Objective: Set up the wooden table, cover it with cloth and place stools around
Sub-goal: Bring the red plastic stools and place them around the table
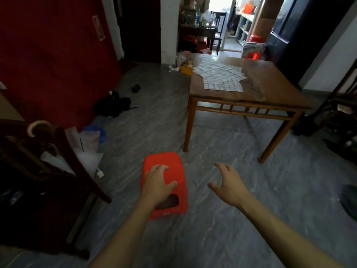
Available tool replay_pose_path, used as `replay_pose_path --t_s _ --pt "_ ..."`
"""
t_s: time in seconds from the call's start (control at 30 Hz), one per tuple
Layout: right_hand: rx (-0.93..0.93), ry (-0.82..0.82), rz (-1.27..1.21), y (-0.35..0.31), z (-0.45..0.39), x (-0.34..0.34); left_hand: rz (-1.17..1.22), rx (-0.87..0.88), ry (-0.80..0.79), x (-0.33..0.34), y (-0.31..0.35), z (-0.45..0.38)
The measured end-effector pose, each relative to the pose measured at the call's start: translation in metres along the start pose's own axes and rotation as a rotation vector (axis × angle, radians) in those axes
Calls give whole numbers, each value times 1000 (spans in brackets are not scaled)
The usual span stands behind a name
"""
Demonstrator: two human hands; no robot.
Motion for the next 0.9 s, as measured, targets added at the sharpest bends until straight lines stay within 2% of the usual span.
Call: replay_pose_path --t_s 0.2,0.43,0.6,0.77,0.9 --pt "-67 -95 32 -28 -61 21 -30 -86 28 -4 -39 -42" --pt "-159 -209 -50 -46 -170 38 -40 -300 -50 21 -70 -96" --pt "-193 -306 -45 -58 -245 45 8 -458 41 24 -83 -137" --pt "-193 -374 45 -58 -307 81 -22 -568 44 41 -111 -161" --pt "-205 -413 78 -55 -339 126 56 -621 52 71 -154 -176"
Point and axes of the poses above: each hand's wrist, its own z-axis away from the middle knuckle, its own x-axis out of the palm, y = z × x, the point moved 4 cm from there along -z, towards the middle knuckle, and after that the axes turned 11 degrees about x, right-handed, at the moved point
